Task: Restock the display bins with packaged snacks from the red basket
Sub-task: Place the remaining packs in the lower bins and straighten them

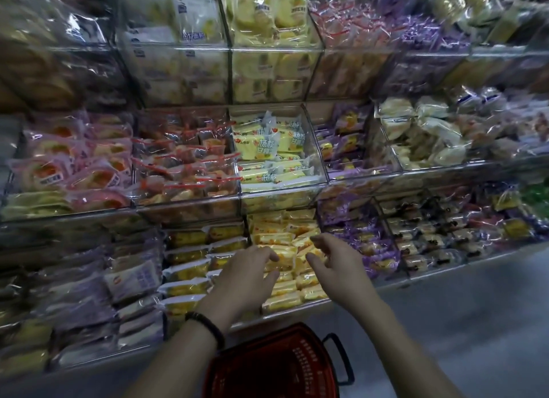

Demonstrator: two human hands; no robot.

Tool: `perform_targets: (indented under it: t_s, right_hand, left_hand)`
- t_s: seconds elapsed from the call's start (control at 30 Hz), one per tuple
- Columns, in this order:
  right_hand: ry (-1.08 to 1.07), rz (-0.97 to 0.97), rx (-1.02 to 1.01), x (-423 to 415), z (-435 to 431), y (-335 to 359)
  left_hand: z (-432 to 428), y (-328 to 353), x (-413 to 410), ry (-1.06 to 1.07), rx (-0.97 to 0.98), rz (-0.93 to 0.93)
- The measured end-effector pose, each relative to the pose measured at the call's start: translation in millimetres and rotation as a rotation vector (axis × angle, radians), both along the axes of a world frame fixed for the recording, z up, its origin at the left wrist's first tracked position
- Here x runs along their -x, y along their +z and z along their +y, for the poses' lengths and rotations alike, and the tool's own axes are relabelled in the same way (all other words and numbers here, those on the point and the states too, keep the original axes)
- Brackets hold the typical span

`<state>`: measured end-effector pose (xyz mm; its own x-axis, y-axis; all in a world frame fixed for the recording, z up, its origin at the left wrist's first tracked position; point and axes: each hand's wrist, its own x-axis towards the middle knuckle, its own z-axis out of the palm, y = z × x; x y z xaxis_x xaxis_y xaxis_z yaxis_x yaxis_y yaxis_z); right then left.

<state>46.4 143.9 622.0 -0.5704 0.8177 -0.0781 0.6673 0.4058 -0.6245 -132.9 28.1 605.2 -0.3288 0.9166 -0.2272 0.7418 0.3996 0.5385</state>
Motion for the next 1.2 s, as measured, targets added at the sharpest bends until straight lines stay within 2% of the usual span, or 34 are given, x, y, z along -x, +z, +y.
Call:
perform_targets:
  t_s: [0.3, 0.5, 0.67, 0.8, 1.07, 1.2]
  right_hand:
    - [0.258, -0.155, -0.165, 18, 116, -63]
    - [0.396, -0.317, -0.329, 43, 180, -116]
    - [0.507, -0.437, -0.349, 57, 191, -138]
    - [0.520, -0.443, -0.364, 63, 193, -152]
    - [0.531, -0.519, -0.390, 73, 193, -159]
    - [0.501, -0.469, -0.430, 68, 197, -149]
  left_hand:
    - [69, -38, 9, 0.162, 0.062, 0.094]
    - [129, -59, 23, 0.174, 0.053, 0.273]
    - [168, -76, 27, 0.123, 0.192, 0.363]
    - [172, -93, 31, 0.100, 0.311, 0.366]
    - [173, -104, 32, 0.102, 0.340, 0.427]
    - [173, -107, 32, 0.166, 0.337, 0.402]
